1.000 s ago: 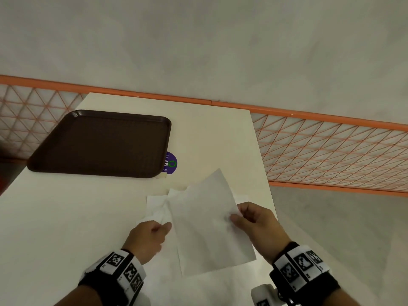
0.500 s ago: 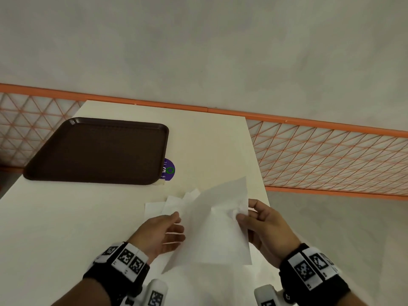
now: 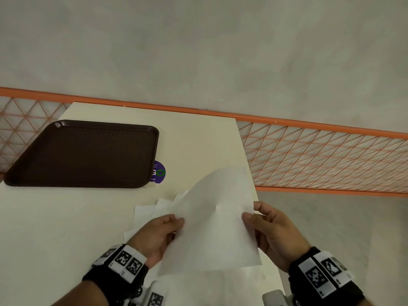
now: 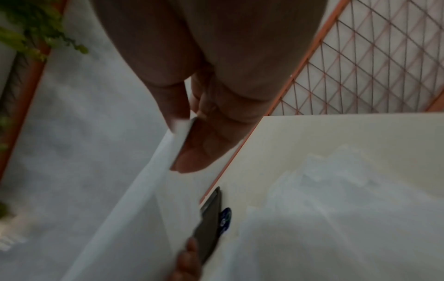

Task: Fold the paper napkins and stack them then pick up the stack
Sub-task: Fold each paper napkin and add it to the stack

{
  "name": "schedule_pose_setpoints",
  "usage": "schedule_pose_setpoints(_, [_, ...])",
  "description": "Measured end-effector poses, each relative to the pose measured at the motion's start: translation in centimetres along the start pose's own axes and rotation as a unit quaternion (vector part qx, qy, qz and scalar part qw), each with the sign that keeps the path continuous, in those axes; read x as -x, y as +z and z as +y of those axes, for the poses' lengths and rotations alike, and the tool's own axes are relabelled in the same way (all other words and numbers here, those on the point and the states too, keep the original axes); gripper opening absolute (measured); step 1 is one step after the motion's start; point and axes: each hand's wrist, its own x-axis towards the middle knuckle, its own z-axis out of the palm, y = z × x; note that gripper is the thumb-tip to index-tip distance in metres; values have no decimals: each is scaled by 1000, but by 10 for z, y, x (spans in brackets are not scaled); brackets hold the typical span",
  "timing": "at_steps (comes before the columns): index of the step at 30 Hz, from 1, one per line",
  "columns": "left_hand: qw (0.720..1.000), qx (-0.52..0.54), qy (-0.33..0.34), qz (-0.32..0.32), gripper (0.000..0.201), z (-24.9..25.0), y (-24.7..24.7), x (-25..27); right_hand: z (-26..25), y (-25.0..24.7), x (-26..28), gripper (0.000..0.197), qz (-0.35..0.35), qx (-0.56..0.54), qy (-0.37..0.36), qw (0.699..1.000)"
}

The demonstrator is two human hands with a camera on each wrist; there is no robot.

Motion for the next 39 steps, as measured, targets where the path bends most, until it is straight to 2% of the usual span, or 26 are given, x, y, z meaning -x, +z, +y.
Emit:
schedule_pose_setpoints(4, [992, -82, 74, 59, 25, 16, -12, 9, 11, -10, -3, 15, 54, 64, 11, 996])
schedule_pose_setpoints(6, [986, -114, 92, 75, 24, 21, -15, 15, 17, -10, -5, 11, 67, 70, 16, 995])
schedule_pose_setpoints(14, [985, -152, 87, 5, 29, 23, -13, 38, 28, -1, -9, 16, 63, 60, 36, 996])
schedule_pose_setpoints(22, [977, -167, 133, 11, 29, 39, -20, 42, 15, 10, -11, 15, 36, 52, 29, 998])
schedule_pose_setpoints(26, [978, -150, 145, -7, 35, 47, -28, 48, 13, 13, -11, 16, 41, 28, 15, 999])
schedule_pose_setpoints(27, [979, -142, 143, -22, 41, 49, -31, 49, 14, 15, -11, 18, 41, 21, 14, 999])
schedule_pose_setpoints(30, [981, -122, 132, -73, 73, 52, -44, 50, 18, 17, -11, 14, 41, 9, 8, 999])
schedule_pose_setpoints(31, [981, -121, 136, -74, 75, 53, -47, 50, 19, 19, -11, 11, 38, 9, 3, 999])
schedule_pose_setpoints(32, [978, -131, 146, -69, 68, 53, -51, 48, 20, 20, -11, 9, 34, 12, -2, 999])
schedule_pose_setpoints(33, [976, -144, 156, -55, 52, 54, -52, 47, 21, 22, -11, 8, 31, 15, -7, 999])
schedule_pose_setpoints(34, [973, -158, 163, -42, 28, 56, -52, 47, 23, 22, -13, 9, 30, 19, -11, 999])
schedule_pose_setpoints(35, [969, -176, 172, -31, 15, 59, -51, 49, 24, 24, -13, 13, 27, 20, -15, 999])
schedule_pose_setpoints(37, [962, -214, 167, -27, 32, 61, -54, 47, 26, 27, -15, 27, 30, 25, -18, 999])
schedule_pose_setpoints(39, [964, -224, 140, -21, 29, 66, -55, 49, 27, 30, -16, 37, 46, 34, -9, 998])
